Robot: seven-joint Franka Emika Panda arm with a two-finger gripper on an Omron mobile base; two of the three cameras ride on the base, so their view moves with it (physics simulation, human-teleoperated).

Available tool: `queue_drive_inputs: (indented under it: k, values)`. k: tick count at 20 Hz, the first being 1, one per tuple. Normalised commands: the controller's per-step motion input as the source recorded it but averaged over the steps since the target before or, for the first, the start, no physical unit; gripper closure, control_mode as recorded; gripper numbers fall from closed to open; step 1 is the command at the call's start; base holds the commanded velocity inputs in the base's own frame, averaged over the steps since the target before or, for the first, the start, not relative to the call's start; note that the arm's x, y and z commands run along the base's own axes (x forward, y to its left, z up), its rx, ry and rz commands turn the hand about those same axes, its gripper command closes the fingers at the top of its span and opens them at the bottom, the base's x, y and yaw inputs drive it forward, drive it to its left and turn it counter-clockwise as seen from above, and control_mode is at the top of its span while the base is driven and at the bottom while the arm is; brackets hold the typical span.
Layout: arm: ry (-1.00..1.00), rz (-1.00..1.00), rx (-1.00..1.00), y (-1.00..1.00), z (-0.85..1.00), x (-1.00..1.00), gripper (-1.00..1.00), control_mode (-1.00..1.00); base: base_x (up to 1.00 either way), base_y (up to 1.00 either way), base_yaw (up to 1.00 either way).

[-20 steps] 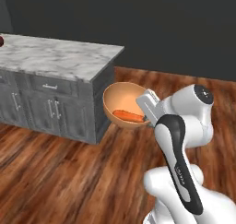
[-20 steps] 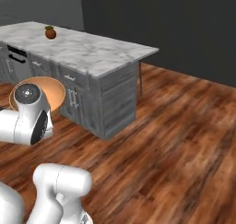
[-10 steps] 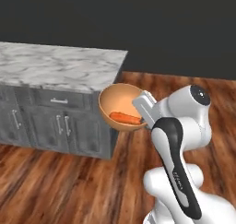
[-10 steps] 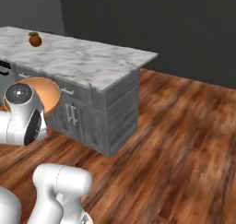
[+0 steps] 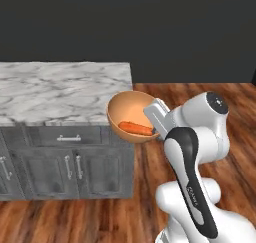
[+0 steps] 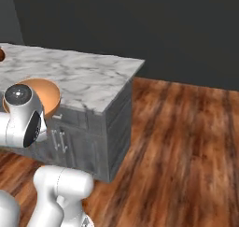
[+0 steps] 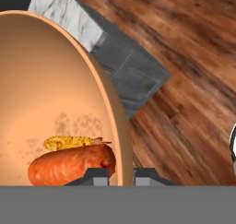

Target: The microwave is finished heating the shrimp and carrot. Take the bowl containing the food and place it on the dining counter.

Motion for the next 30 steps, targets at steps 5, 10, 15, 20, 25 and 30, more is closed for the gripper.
queue_drive_inputs:
  k: [5, 10, 15, 20, 25, 30]
  values:
    - [0.0, 0.0, 0.0, 0.0, 0.0, 0.0, 1.0, 1.0, 1.0, 0.98, -0.4]
    - [0.0, 0.0, 0.0, 0.0, 0.0, 0.0, 1.0, 1.0, 0.92, 0.37, -0.22]
    - [0.03, -0.03, -0.04, 0.01, -0.2, 0.6, 1.0, -1.0, 0.39, 0.04, -0.04]
    - [0.14, 0.0, -0.09, 0.09, -0.46, 1.0, 1.0, -1.0, 0.0, 0.0, 0.0]
    - [0.04, 0.0, -0.07, 0.26, -0.67, 0.99, 1.0, -1.0, 0.0, 0.0, 0.0]
    - [0.06, 0.0, 0.0, 0.19, -0.36, 1.0, 1.0, -1.0, 0.0, 0.0, 0.0]
